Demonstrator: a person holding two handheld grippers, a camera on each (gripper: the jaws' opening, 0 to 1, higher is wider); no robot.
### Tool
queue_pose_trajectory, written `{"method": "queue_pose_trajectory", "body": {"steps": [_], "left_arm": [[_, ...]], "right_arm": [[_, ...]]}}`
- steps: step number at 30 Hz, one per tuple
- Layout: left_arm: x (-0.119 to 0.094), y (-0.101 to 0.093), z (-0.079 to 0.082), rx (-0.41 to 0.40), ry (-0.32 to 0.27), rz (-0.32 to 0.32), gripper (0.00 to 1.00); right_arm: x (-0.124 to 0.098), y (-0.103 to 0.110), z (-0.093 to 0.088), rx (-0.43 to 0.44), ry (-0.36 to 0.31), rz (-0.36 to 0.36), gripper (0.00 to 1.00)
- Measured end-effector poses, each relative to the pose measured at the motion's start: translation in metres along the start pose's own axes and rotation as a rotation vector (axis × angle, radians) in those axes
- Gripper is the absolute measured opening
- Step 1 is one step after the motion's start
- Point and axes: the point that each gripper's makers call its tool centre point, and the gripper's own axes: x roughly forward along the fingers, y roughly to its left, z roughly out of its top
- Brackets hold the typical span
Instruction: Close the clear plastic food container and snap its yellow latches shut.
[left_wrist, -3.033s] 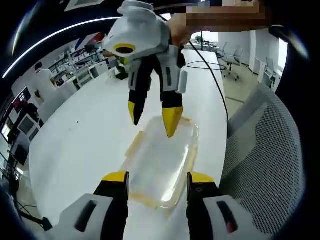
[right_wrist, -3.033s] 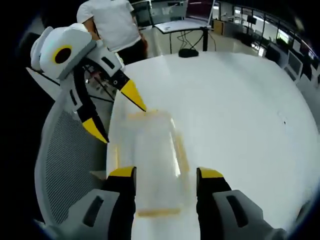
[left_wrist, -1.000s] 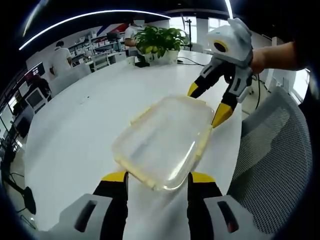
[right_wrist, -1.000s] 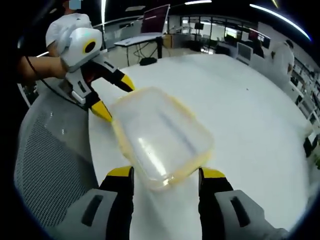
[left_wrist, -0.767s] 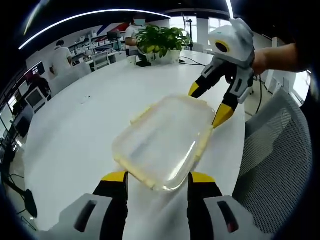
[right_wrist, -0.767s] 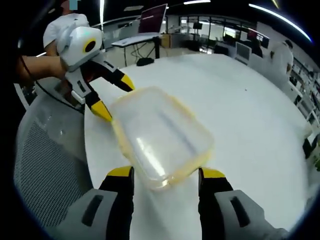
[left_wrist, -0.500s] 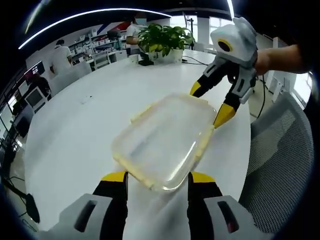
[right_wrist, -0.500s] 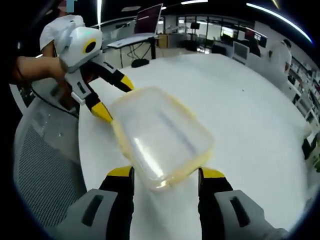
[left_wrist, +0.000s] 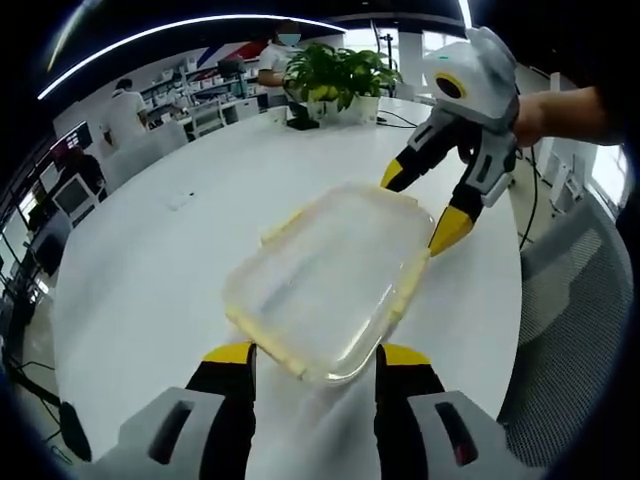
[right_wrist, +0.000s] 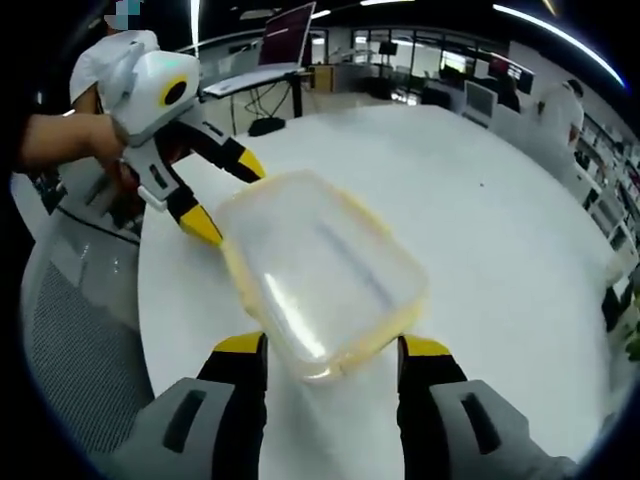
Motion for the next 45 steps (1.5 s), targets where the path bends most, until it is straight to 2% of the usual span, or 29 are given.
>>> {"method": "queue_pose_trajectory", "body": {"steps": [16,26,32,37,45], "left_arm": [[0.012,0.022,0.009,-0.004,0.009,0.012,0.41],[0.013,0.026,0.008,-0.007,0.012,0.003,0.40],[0.010,0.024,0.006,-0.009,0.015,0.002,0.43],[0.001,0.024,0.007,-0.025,-0.003,0.009,0.45],[-0.022,0.016,0.014,-0.089,-0.087,0.019,0.51]], "right_arm": [[0.013,-0.023,0.014,0.001,0.016,-0.006,0.50],[0.015,-0.023,0.013,-0.005,0.030,-0.011,0.48],[0.010,-0.021,0.015,0.008,0.009,-0.017,0.49],[0.004,-0.018,0.016,0.030,-0.018,-0.029,0.52],[-0.013,-0.009,0.015,0.054,-0.083,-0.060,0.58]]}}
